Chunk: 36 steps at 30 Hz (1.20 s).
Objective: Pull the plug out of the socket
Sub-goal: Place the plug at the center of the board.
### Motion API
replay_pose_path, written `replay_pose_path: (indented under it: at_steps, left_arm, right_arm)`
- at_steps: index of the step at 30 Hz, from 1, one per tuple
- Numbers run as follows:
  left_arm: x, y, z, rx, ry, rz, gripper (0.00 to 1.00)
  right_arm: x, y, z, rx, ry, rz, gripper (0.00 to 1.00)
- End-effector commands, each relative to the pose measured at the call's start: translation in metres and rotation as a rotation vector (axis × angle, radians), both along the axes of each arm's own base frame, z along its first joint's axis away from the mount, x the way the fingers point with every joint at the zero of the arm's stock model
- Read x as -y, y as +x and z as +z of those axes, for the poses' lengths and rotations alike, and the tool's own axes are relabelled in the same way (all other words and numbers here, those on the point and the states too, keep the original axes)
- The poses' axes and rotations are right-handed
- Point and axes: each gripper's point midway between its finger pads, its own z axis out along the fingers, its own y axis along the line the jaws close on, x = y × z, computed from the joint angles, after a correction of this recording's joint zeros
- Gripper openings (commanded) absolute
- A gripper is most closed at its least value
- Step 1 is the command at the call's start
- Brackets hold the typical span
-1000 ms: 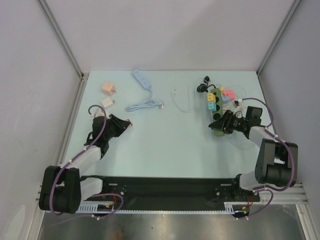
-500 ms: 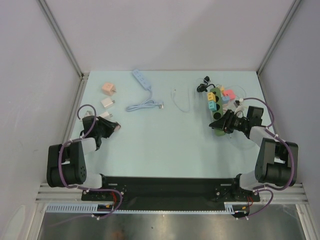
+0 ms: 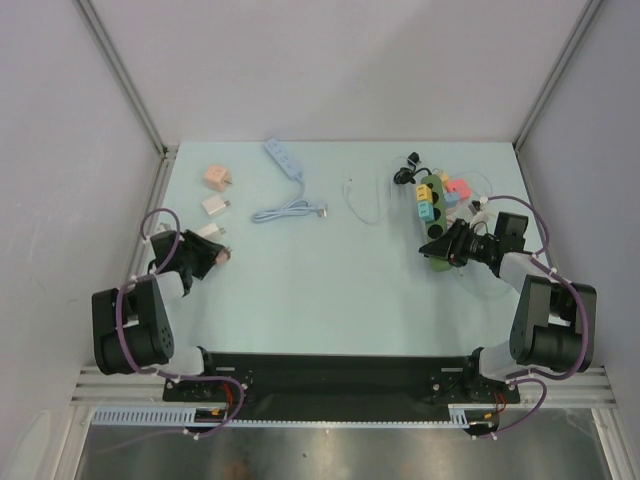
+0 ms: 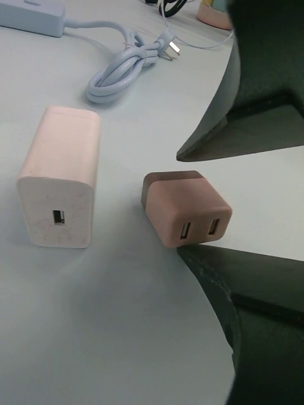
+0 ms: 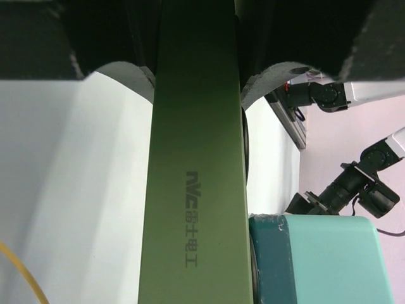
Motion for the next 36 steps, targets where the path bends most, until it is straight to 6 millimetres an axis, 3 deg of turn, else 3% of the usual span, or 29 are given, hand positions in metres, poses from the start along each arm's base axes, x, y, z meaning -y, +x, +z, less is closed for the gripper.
replay_pose_path:
  at_steps: [1, 4, 11, 15, 16, 21, 22, 24, 25, 30, 31, 33, 35, 36]
  left_arm:
    - [-0.013, 0.009, 0.027, 0.067, 0.079, -0.003, 0.61]
    - [-0.015, 0.007, 0.046, 0.116, 0.120, -0.014, 0.79]
    - [-0.015, -0.008, 0.087, 0.204, 0.204, -0.025, 0.84]
    - [0.008, -0.013, 0.103, 0.292, 0.150, -0.095, 0.91]
    - [0.018, -0.012, 0.109, 0.332, 0.128, -0.136, 0.99]
    - [0.074, -0.006, 0.127, 0.407, 0.085, -0.306, 1.00]
    - [0.095, -0.005, 0.136, 0.436, 0.073, -0.364, 1.00]
    - [0.109, -0.003, 0.142, 0.455, 0.066, -0.393, 1.00]
    - [0.135, -0.005, 0.153, 0.488, 0.054, -0.459, 1.00]
    - [0.195, -0.005, 0.172, 0.543, 0.002, -0.583, 0.99]
    - [0.216, -0.007, 0.183, 0.561, -0.013, -0.634, 1.00]
    - [0.237, -0.005, 0.177, 0.534, -0.026, -0.665, 1.00]
    - [0.269, -0.008, 0.190, 0.552, -0.052, -0.719, 0.99]
    - [0.281, -0.004, 0.178, 0.513, -0.057, -0.735, 0.99]
  right_arm:
    - [0.000, 0.013, 0.029, 0.159, 0.010, 0.052, 0.00]
    - [0.000, 0.013, 0.030, 0.162, 0.013, 0.052, 0.00]
    - [-0.001, 0.013, 0.032, 0.166, 0.021, 0.057, 0.00]
    - [-0.001, 0.013, 0.033, 0.169, 0.024, 0.060, 0.00]
    - [-0.001, 0.012, 0.034, 0.171, 0.026, 0.062, 0.00]
    - [-0.001, 0.012, 0.034, 0.177, 0.022, 0.064, 0.00]
    - [-0.001, 0.012, 0.035, 0.177, 0.022, 0.062, 0.00]
    - [-0.001, 0.012, 0.035, 0.180, 0.020, 0.065, 0.00]
    - [-0.001, 0.012, 0.035, 0.180, 0.020, 0.065, 0.00]
    - [-0.001, 0.013, 0.034, 0.173, 0.028, 0.070, 0.00]
    - [-0.002, 0.012, 0.032, 0.169, 0.031, 0.074, 0.00]
    - [-0.002, 0.013, 0.032, 0.167, 0.031, 0.075, 0.00]
    - [-0.003, 0.012, 0.033, 0.171, 0.031, 0.077, 0.00]
    - [-0.003, 0.012, 0.033, 0.172, 0.030, 0.078, 0.00]
